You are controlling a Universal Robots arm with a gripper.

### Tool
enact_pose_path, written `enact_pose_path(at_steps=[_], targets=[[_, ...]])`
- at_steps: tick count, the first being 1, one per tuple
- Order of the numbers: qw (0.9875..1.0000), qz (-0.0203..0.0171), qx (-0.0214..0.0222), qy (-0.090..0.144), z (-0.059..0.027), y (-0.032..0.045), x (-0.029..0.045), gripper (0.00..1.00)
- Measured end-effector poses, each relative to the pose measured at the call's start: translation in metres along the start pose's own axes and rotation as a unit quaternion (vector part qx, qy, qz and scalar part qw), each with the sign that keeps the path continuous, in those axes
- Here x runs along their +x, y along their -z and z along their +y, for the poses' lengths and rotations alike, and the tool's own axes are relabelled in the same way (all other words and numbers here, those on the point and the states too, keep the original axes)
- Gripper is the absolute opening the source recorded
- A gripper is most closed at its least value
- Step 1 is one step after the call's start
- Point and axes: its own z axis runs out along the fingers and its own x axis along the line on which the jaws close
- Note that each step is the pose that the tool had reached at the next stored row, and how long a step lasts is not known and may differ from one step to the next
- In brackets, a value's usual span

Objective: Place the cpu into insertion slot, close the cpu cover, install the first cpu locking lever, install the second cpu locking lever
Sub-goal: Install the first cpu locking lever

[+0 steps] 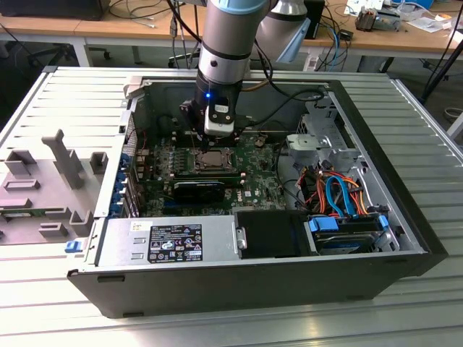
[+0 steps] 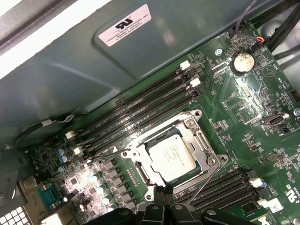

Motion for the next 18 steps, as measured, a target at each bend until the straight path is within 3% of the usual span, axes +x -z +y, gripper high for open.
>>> enact_pose_path(at_steps=[18], targets=[[1.0000,-0.0002,0.0008,0.005,0.0000,0.0000,0.0000,0.11]])
